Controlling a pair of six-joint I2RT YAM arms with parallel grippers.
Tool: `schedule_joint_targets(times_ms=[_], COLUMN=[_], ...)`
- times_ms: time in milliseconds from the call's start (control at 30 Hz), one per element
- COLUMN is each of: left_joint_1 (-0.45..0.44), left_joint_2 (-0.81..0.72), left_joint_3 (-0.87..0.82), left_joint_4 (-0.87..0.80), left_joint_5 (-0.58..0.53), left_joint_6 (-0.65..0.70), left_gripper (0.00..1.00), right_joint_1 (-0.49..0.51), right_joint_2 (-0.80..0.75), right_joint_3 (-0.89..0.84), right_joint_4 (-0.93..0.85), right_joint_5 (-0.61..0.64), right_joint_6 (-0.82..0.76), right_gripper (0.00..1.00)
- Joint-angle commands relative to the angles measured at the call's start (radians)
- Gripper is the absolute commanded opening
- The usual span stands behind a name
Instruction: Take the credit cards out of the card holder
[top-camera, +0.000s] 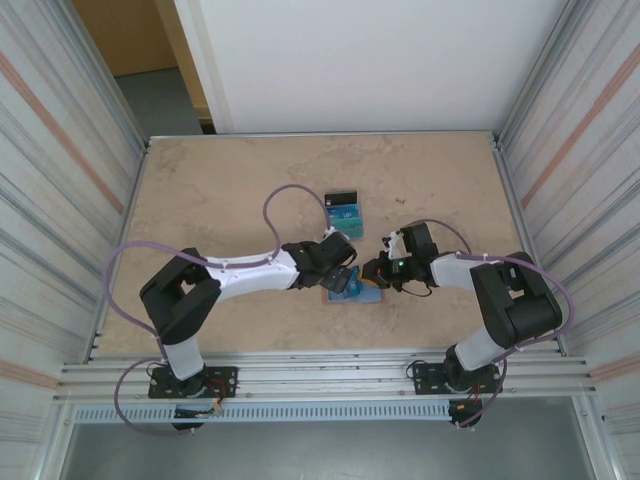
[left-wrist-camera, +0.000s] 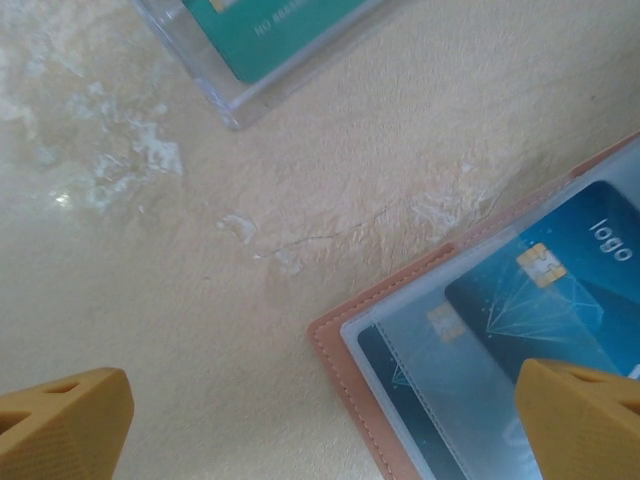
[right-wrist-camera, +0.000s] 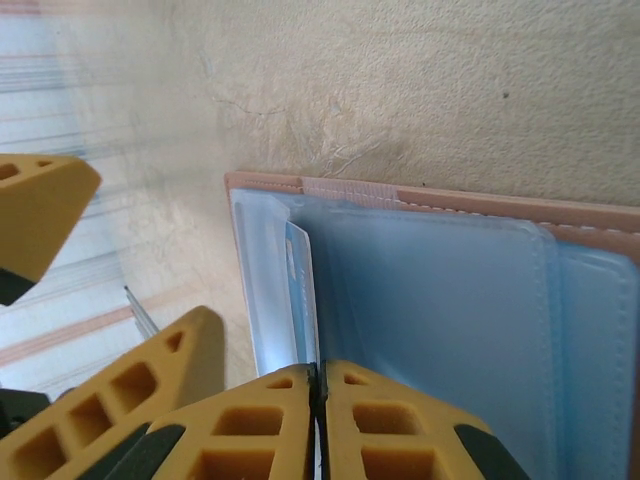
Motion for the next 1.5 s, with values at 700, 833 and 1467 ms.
schedule_joint_targets(times_ms=[700,833,1467], left_joint_1=[0.0,0.0,0.035], left_joint_2=[0.064,0.058,-0.16], left_joint_3=[-0.026,-0.027,-0.021], left_joint_4=[-0.035,-0.042,-0.036], left_joint_5=[0.02,0.01,0.094], left_joint_6=[0.004,0.001,0.069], left_gripper=[0.99,0.99,0.99], right_joint_1=[0.055,0.052,0.045], right_joint_2=[0.058,0.032,-0.271], right_joint_3=[0.028,0.038,0.192], right_joint_4=[0.073,0.012,-0.452], right_joint_5=[0.009,0.039,0.278], right_joint_6=[0.037,0.007,-0.301], right_gripper=[0.14,0.1,0.08])
